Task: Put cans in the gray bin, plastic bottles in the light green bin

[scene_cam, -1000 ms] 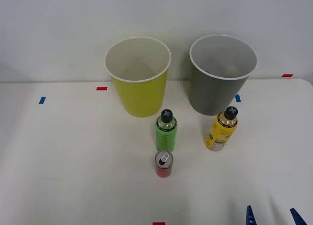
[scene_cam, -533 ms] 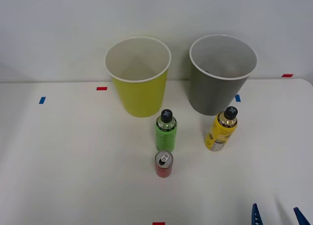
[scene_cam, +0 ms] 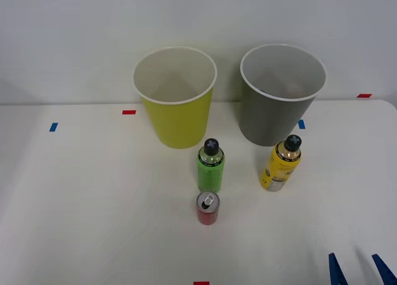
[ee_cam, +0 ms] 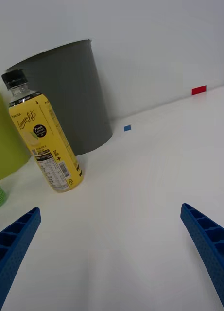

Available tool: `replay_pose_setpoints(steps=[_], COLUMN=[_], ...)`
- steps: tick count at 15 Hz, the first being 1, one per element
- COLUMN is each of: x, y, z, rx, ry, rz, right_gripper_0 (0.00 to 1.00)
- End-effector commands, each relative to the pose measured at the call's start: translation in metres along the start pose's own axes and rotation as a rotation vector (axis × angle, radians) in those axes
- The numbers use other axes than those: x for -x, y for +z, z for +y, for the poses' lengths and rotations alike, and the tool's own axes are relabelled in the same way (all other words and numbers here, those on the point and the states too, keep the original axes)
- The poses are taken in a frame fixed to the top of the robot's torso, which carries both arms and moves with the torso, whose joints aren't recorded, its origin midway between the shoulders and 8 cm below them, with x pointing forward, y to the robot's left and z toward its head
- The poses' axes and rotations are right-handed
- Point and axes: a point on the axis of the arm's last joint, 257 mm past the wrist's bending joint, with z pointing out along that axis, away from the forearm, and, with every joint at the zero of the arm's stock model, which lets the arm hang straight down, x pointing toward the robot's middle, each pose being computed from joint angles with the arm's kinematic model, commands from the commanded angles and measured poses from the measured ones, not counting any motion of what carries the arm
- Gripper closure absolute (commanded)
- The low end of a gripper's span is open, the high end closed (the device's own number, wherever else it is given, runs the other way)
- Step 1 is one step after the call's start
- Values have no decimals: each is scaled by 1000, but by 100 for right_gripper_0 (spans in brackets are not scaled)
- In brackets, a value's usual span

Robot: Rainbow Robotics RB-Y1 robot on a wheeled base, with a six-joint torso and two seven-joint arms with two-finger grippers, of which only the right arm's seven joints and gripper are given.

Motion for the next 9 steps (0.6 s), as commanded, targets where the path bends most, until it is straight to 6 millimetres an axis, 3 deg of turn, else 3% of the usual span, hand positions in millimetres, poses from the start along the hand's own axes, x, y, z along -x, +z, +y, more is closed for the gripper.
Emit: replay_pose_setpoints(steps=[1, 3, 9], x=[11, 15, 22], y=[14, 17, 18], z=[-10, -15, -16], rx=[52, -5, -42], ry=[-207, -293, -266], rz=[-21, -19, -48], right_gripper_0=[0, 0, 0])
